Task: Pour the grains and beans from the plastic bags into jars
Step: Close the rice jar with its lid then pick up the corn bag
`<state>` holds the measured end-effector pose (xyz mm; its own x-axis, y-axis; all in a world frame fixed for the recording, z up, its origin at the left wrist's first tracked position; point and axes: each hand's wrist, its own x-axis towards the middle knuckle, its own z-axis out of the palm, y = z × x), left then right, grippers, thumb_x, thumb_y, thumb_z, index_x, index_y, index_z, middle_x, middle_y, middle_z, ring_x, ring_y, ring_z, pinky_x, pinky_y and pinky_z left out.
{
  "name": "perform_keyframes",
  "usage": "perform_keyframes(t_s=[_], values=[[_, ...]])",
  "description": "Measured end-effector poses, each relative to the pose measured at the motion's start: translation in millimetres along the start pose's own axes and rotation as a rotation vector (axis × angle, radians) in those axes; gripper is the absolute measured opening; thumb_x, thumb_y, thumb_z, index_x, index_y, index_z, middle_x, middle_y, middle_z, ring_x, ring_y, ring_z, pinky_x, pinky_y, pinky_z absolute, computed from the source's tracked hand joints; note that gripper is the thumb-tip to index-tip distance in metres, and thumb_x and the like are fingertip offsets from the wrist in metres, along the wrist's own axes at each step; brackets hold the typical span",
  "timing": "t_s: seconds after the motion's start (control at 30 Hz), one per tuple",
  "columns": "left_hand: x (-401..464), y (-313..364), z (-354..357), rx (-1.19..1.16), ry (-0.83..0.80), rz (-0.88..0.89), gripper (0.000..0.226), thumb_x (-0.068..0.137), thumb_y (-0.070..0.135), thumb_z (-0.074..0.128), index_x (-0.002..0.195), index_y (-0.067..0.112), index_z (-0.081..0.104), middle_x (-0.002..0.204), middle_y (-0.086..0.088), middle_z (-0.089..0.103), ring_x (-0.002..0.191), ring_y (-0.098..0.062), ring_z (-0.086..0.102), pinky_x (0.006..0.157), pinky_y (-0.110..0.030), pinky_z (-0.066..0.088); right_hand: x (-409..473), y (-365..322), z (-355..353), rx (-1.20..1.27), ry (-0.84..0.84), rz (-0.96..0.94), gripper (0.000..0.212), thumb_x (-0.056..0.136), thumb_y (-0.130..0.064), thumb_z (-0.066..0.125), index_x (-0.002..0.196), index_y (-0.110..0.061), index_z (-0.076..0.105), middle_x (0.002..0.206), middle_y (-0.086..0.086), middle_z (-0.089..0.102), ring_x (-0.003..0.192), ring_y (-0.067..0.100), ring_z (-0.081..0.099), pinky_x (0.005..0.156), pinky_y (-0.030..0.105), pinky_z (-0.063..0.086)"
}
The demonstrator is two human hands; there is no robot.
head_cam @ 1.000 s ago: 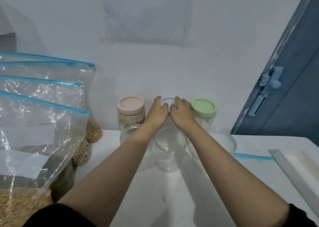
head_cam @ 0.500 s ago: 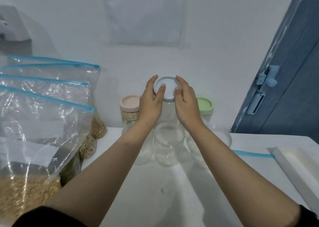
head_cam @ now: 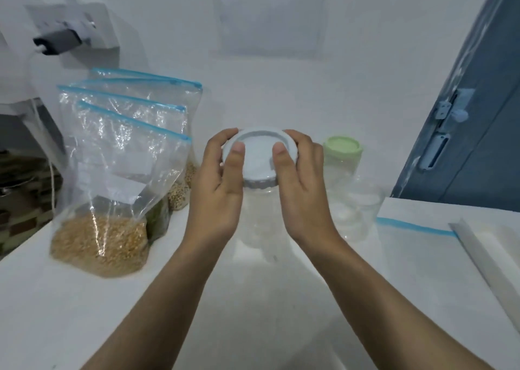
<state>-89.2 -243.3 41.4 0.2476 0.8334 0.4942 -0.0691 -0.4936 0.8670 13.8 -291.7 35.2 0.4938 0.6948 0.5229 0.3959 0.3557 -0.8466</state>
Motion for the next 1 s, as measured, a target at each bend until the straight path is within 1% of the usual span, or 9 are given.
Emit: perform_keyframes(t_s=[0.1, 0.2, 0.3, 0.4, 0.5, 0.6, 0.7, 0.87, 1.0], values=[[-33, -17, -7, -0.043, 0.035, -0.031, 0.050, 0.098, 0.058, 0.033, 0.125, 0.022, 0.054, 0.105, 0.017, 0.059, 0.093, 0.015, 0.056, 0.076, -0.004, 0.042, -36, 9, 5, 0.054, -0.069, 0.060, 0.021, 0.095, -0.048, 0.039, 0.114, -0.042, 0.047, 0.119, -0.012, 0.047, 0.120, 0.001, 0.046, 0.098, 0.010, 0.038], [-56, -39, -9, -0.091, 0.047, -0.116, 0.045, 0.096, 0.053, 0.032, 0.122, 0.023, 0.053, 0.105, 0.013, 0.060, 0.097, 0.006, 0.059, 0.080, -0.012, 0.046, -62, 25, 11, 0.124, -0.094, 0.149, 0.023, 0.096, -0.045, 0.044, 0.115, -0.035, 0.051, 0.117, -0.006, 0.057, 0.115, 0.009, 0.054, 0.097, 0.027, 0.048], [-73, -58, -15, -0.090, 0.103, -0.214, 0.041, 0.094, 0.051, 0.030, 0.119, 0.029, 0.054, 0.102, 0.021, 0.061, 0.097, 0.004, 0.059, 0.082, -0.017, 0.048, -79, 35, 17, 0.190, -0.152, 0.284, 0.023, 0.091, -0.044, 0.045, 0.113, -0.037, 0.050, 0.104, -0.020, 0.060, 0.098, -0.004, 0.059, 0.077, 0.015, 0.048], [-82, -74, -21, -0.088, 0.145, -0.283, 0.039, 0.103, 0.047, 0.026, 0.123, 0.030, 0.055, 0.112, 0.017, 0.059, 0.102, 0.003, 0.058, 0.086, -0.023, 0.047, -88, 42, 23, 0.166, -0.186, 0.363, 0.023, 0.088, -0.049, 0.043, 0.110, -0.043, 0.048, 0.092, -0.034, 0.059, 0.089, -0.010, 0.058, 0.063, 0.011, 0.044], [-86, -81, -21, -0.109, 0.198, -0.283, 0.039, 0.110, 0.033, 0.020, 0.127, 0.022, 0.053, 0.110, 0.023, 0.059, 0.098, 0.011, 0.058, 0.081, -0.013, 0.045, -90, 45, 27, 0.177, -0.182, 0.371, 0.023, 0.088, -0.044, 0.042, 0.109, -0.042, 0.051, 0.094, -0.037, 0.059, 0.094, -0.010, 0.058, 0.072, 0.011, 0.045], [-85, -86, -17, -0.153, 0.217, -0.240, 0.049, 0.103, 0.047, 0.019, 0.125, 0.019, 0.053, 0.107, 0.027, 0.061, 0.101, 0.005, 0.060, 0.080, -0.012, 0.047, -87, 45, 25, 0.179, -0.202, 0.348, 0.023, 0.089, -0.039, 0.039, 0.108, -0.041, 0.051, 0.091, -0.040, 0.057, 0.092, -0.014, 0.055, 0.068, 0.009, 0.046], [-83, -93, -18, -0.179, 0.228, -0.217, 0.063, 0.092, 0.064, 0.021, 0.124, 0.020, 0.054, 0.116, 0.018, 0.060, 0.108, -0.003, 0.059, 0.086, -0.018, 0.047, -84, 47, 25, 0.184, -0.237, 0.341, 0.025, 0.089, -0.036, 0.037, 0.110, -0.040, 0.051, 0.091, -0.040, 0.056, 0.093, -0.014, 0.055, 0.066, 0.008, 0.046], [-81, -95, -19, -0.225, 0.165, -0.186, 0.066, 0.088, 0.075, 0.027, 0.120, 0.026, 0.055, 0.120, 0.004, 0.061, 0.111, -0.014, 0.061, 0.089, -0.028, 0.049, -76, 57, 23, 0.187, -0.264, 0.366, 0.037, 0.085, -0.036, 0.037, 0.117, -0.035, 0.057, 0.116, -0.016, 0.059, 0.105, -0.006, 0.055, 0.085, 0.015, 0.047], [-70, -96, -20, -0.287, 0.040, -0.217, 0.077, 0.080, 0.087, 0.033, 0.122, 0.026, 0.055, 0.114, -0.002, 0.065, 0.106, -0.020, 0.064, 0.085, -0.033, 0.052, -65, 59, 11, 0.154, -0.316, 0.406, 0.032, 0.099, -0.040, 0.037, 0.121, -0.034, 0.060, 0.118, -0.008, 0.056, 0.106, -0.008, 0.055, 0.086, 0.010, 0.044]])
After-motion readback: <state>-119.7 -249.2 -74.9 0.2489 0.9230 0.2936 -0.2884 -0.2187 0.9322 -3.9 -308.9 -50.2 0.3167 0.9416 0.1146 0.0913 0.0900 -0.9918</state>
